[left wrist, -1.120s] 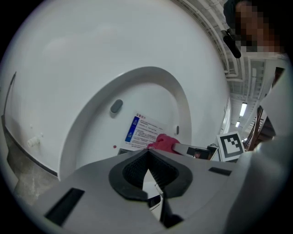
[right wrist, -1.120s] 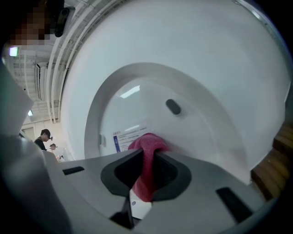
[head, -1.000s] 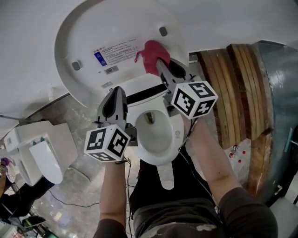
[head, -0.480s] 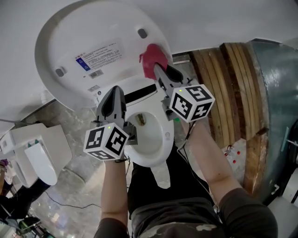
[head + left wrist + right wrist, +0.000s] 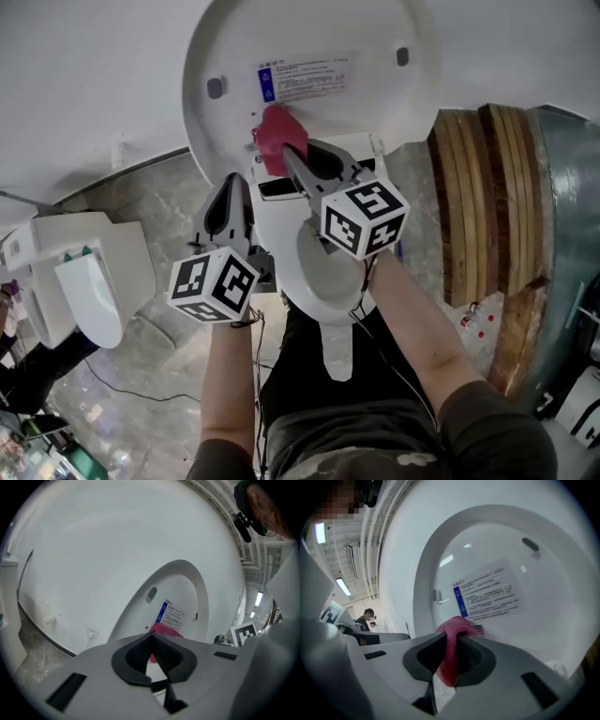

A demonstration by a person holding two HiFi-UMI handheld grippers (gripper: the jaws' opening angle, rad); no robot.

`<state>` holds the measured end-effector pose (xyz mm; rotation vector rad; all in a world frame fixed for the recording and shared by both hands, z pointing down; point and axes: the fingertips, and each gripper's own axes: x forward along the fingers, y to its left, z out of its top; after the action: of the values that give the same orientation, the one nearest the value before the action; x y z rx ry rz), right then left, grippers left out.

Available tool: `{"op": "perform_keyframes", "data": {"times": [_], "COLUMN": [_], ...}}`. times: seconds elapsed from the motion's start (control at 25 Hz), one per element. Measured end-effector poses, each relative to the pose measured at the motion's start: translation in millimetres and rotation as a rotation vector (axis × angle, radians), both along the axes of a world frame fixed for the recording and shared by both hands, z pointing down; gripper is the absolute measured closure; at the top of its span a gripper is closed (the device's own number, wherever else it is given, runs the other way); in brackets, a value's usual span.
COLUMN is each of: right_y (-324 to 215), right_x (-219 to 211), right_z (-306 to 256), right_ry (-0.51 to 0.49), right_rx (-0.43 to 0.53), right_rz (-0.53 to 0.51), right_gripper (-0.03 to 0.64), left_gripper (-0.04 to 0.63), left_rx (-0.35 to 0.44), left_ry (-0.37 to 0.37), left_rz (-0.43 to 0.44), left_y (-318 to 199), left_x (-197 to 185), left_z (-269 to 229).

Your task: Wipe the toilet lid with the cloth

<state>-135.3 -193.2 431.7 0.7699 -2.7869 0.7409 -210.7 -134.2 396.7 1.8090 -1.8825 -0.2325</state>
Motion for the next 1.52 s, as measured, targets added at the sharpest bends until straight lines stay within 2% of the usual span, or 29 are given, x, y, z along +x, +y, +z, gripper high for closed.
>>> {"op": "perform_keyframes", "data": {"times": [0.16,0.28,0.52,0.68,0.84,1.04,1.28,1.52], "right_y": [21.0,25.9,15.4,4.3,-16.1,-48.3,-76.1,-94.8], "right_x": [-54.3,-79.0,-75.8,-47.1,-4.7,62.0,136.4,185.4], "right_z": [14.2,27.2,46.2,48.5,47.1,43.4,60.6,70.6], "right_ry": [0.000,0.002,0.024,0.034,0.038,0.040,0.052,0.056], "right_rx": [-0.018,-0.042,-0.073,-0.086,-0.084,-0.076,-0.102,-0.119], "right_rz": [-0.050,-0.061,0.004,0.058,0.107,0.190,0.233,0.255], "right_gripper": [0.568,0.568,0.568,0.568,0.568,0.568,0.568,0.568], "left_gripper": [0.589,0.589,0.589,0.589,0.589,0.589,0.589,0.589], "left_rx": [-0.022,-0.032,-0.049,-0.060,-0.067,-0.079,-0.082,-0.087], "left_ry": [0.006,0.010,0.013,0.018,0.014,0.015,0.022,0.041], "left_rz": [-0.002,-0.007,-0.013,-0.013,0.010,0.046,0.075,0.099], "left_y": [22.7,33.0,44.4,42.0,29.0,3.2,-34.8,-60.5], "left_x": [-30.5,-50.2,-69.5,-62.2,-35.4,12.8,77.0,131.6], "left_z": [12.8,20.5,31.5,34.1,34.6,39.1,48.1,59.7]}}
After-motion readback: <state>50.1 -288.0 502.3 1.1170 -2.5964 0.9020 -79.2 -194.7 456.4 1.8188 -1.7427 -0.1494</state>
